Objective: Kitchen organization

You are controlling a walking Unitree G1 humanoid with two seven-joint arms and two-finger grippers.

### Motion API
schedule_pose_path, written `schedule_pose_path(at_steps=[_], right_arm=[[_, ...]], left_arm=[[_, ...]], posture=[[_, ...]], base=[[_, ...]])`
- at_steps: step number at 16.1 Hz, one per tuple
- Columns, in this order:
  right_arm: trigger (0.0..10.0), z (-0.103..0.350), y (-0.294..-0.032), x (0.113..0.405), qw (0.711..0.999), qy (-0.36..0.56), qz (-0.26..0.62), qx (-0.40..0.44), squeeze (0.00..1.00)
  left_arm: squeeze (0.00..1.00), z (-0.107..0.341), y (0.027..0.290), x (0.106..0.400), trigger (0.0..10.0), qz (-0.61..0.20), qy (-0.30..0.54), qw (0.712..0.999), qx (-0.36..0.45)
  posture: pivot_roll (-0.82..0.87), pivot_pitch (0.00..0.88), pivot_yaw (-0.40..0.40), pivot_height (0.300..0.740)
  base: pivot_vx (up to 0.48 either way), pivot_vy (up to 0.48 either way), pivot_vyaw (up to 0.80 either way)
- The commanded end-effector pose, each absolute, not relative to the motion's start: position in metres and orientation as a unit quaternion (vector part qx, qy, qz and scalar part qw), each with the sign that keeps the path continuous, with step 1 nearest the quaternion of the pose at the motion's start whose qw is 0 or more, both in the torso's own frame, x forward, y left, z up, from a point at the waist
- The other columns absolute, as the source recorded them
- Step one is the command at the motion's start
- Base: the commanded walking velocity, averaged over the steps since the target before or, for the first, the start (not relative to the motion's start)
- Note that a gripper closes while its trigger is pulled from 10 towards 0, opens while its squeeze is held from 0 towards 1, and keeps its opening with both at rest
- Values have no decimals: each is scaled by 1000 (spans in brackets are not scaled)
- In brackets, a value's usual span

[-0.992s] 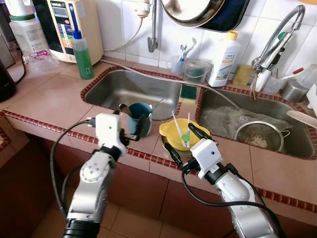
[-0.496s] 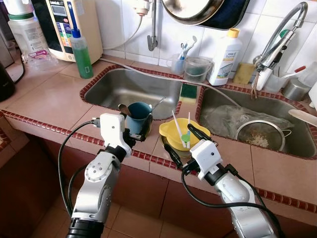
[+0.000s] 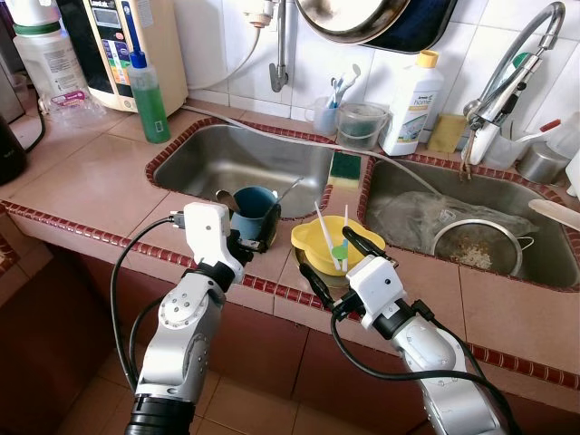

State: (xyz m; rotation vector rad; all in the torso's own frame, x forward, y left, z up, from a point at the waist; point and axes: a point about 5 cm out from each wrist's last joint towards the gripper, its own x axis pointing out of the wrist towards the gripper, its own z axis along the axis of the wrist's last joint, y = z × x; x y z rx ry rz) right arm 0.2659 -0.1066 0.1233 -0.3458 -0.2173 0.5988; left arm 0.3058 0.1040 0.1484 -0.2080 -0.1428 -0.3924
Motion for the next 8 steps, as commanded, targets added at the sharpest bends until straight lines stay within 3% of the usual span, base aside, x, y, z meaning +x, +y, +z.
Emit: schedule_pose_path(at_steps=[1,8], right_arm=[[10000,129,-106,266,933,-116,292,-175,0],[10000,129,-105,266,932,-116,293,-178,0]], left_arm=[[0,154,102,308,0,-201,-81,970,-108],[0,153,104,306,0,-200,-82,970,-109]], posture=[[-103,6,-19,740],[-99,6,-22,740]], base=[[0,0,0],[0,0,0]])
